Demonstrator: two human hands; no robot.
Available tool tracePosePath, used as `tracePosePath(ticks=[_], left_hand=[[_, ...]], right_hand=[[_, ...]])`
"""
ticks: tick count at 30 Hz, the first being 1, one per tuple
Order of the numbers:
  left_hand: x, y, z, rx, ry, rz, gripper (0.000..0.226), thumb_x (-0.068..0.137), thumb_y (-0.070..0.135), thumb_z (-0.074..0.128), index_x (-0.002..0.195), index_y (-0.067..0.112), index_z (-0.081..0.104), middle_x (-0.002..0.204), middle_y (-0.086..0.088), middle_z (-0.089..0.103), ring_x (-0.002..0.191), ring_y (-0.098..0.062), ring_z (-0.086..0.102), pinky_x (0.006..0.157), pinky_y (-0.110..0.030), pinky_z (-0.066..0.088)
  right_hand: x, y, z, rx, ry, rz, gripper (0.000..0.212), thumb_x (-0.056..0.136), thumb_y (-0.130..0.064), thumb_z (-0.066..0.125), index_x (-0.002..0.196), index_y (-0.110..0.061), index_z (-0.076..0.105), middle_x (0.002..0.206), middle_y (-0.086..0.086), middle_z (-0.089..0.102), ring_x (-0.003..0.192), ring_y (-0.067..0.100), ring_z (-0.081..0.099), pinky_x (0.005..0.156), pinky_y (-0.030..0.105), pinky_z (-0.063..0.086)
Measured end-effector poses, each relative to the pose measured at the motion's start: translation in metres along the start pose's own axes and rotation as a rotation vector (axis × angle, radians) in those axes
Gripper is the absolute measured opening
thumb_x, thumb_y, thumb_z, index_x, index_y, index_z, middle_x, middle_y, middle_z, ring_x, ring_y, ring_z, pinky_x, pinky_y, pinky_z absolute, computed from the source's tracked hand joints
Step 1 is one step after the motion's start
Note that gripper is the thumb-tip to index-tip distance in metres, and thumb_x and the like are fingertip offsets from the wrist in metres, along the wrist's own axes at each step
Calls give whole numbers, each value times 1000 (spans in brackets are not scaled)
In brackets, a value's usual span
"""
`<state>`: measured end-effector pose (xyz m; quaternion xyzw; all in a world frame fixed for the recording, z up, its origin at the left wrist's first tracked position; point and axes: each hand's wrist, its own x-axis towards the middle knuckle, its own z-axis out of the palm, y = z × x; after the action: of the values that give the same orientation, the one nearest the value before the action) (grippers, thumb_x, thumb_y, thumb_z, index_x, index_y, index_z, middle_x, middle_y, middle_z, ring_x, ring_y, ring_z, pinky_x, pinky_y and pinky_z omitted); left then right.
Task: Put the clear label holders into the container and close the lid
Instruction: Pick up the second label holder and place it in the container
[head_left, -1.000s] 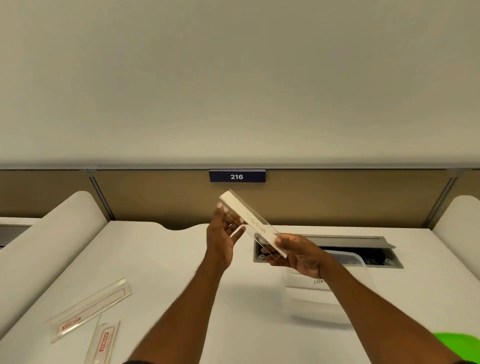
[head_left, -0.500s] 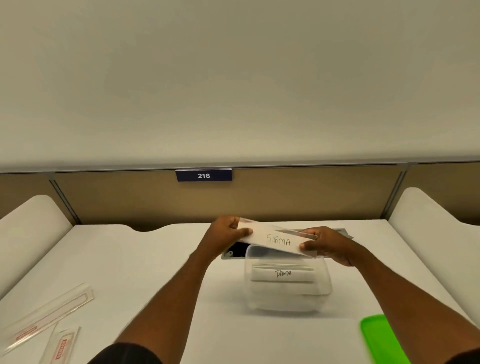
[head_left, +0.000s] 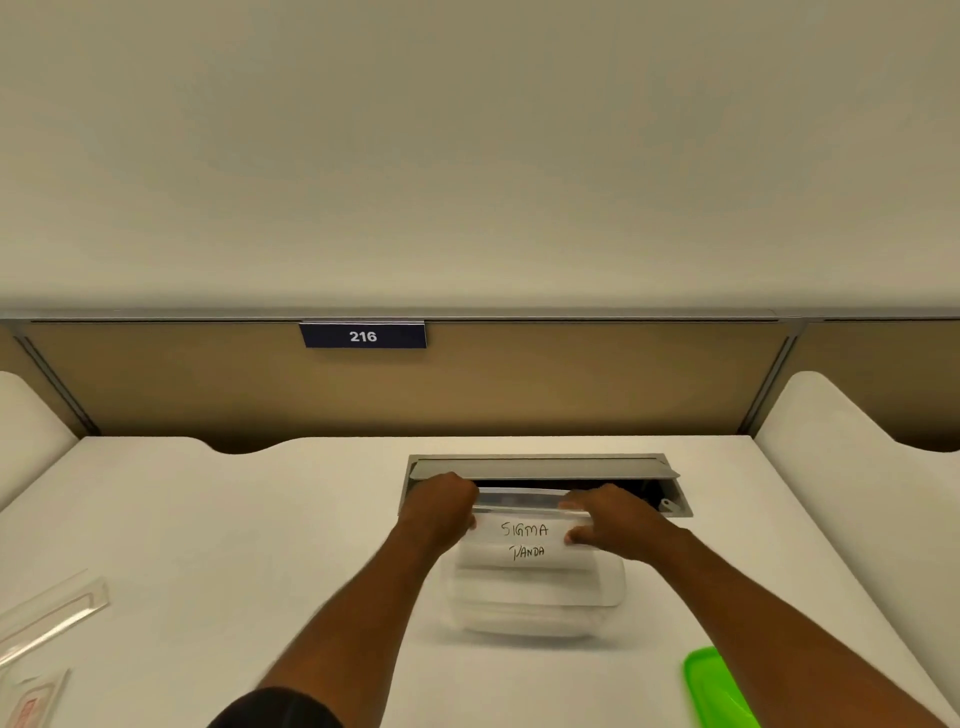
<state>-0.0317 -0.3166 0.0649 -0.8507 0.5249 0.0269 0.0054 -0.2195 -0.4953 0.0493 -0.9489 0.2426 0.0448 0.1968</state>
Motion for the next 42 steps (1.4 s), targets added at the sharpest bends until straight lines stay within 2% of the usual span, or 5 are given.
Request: tracePosePath(ticks=[4, 9, 29, 36, 42], left_hand=[[12, 7, 10, 107, -29, 75, 14, 86, 15, 65, 97, 7, 67, 99, -15, 70, 88, -32, 68, 71, -37, 51], [24, 14, 23, 181, -51, 106, 16, 86, 7, 63, 102, 6, 67, 101, -14, 69, 91, -33, 68, 78, -41, 55], [29, 12, 68, 72, -83, 66, 26, 88, 7, 63, 113, 1, 63, 109, -17, 67, 96, -32, 67, 86, -41, 55], [12, 8, 56, -180, 33, 59, 24, 92, 18, 53, 112, 8, 62, 110, -12, 67, 96, -25, 65, 82, -32, 53], [-13, -7, 25, -248, 193, 13, 57, 97, 37, 45, 145, 9, 32, 151, -10, 38, 139, -25, 34, 110, -37, 34]], right_hand=[[17, 2, 10, -204, -95, -24, 48, 78, -44, 71, 121, -25, 59, 116, 7, 67, 104, 25, 63, 87, 38, 53], [37, 1, 19, -308, -147, -29, 43, 79, -34, 73, 116, -16, 61, 113, 12, 66, 102, 29, 64, 85, 40, 55], [46, -1, 56, -517, -132, -62, 34, 90, -30, 59, 118, -9, 59, 117, 13, 65, 102, 29, 64, 88, 37, 52], [37, -28, 47, -321, 37, -2, 41, 92, -43, 50, 121, -15, 56, 122, 8, 64, 107, 25, 61, 87, 36, 51], [21, -65, 27, -223, 297, -85, 44, 98, -40, 36, 124, -9, 51, 122, 11, 60, 110, 28, 56, 88, 39, 48]])
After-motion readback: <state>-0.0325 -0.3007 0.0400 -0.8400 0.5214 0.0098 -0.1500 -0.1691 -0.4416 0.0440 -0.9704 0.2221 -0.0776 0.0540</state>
